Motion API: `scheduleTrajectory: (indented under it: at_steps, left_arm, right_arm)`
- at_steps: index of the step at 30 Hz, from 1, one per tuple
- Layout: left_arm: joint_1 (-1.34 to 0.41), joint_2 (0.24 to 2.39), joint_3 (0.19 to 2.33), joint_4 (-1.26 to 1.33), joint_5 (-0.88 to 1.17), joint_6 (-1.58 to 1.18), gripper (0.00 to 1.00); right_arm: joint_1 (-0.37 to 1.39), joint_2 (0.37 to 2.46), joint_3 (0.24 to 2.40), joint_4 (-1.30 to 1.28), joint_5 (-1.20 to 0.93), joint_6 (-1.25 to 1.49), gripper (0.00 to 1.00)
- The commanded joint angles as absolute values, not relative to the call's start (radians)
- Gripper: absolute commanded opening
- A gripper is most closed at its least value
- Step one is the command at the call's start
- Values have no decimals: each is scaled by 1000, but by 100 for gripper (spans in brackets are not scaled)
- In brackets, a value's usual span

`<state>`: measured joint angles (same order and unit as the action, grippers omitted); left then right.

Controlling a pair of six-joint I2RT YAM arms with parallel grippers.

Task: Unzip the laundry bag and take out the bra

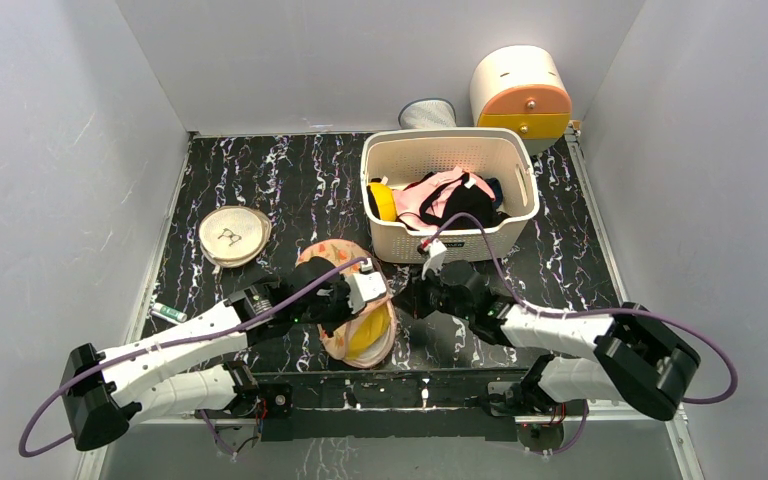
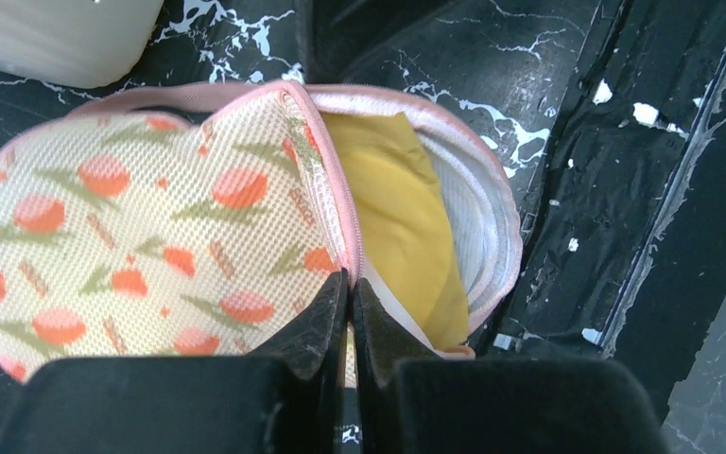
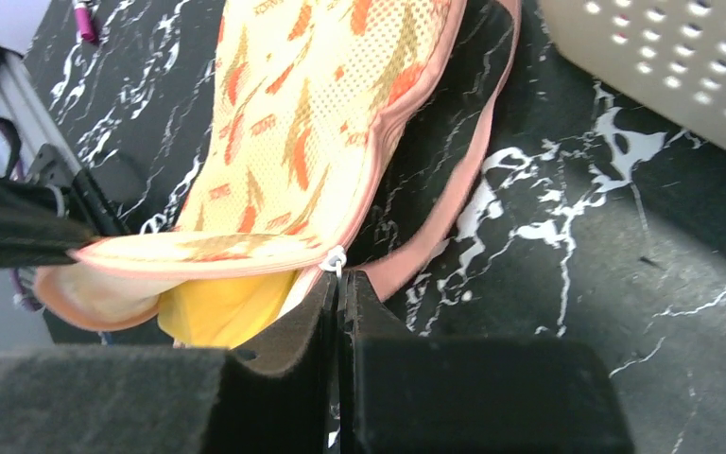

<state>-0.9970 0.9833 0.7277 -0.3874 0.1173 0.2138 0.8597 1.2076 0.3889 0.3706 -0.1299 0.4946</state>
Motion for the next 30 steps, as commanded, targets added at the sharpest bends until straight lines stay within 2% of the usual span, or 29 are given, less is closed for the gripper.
scheduleTrajectory:
  at_steps: [1, 4, 5, 7, 10, 12, 13, 18, 27, 30]
  left_arm:
    - [-1000, 952, 742, -465, 90, 217, 0]
    - [-1000, 963, 751, -453, 106, 190, 0]
    - [-1001, 967, 753, -445, 110, 174, 7]
    - [-1000, 963, 748, -407, 137, 133, 29]
    - [-1000, 934, 702, -239, 160, 34, 55]
    - [-1000, 917, 653, -112, 142, -68, 65]
    - [-1000, 916, 632, -58, 132, -103, 67]
    - [-1000, 987, 605, 57, 54, -201, 69]
    - [-1002, 1035, 648, -106, -67, -139, 65]
    - [-1002, 1034, 651, -145, -74, -125, 55]
  right_arm:
    - [801, 1272, 487, 367, -127, 437, 0]
    - [802, 1306, 539, 357, -169, 406, 0]
    - [804, 1313, 547, 364, -187, 406, 0]
    - [815, 1319, 544, 393, -210, 423, 0]
    - [857, 1314, 517, 459, -204, 467, 0]
    - [882, 1311, 499, 506, -192, 504, 0]
    - [889, 1308, 490, 530, -188, 525, 0]
    - [911, 1280, 468, 598, -150, 615, 0]
    - [927, 1240, 463, 600, -107, 643, 0]
    - [932, 1251, 464, 604, -113, 642, 0]
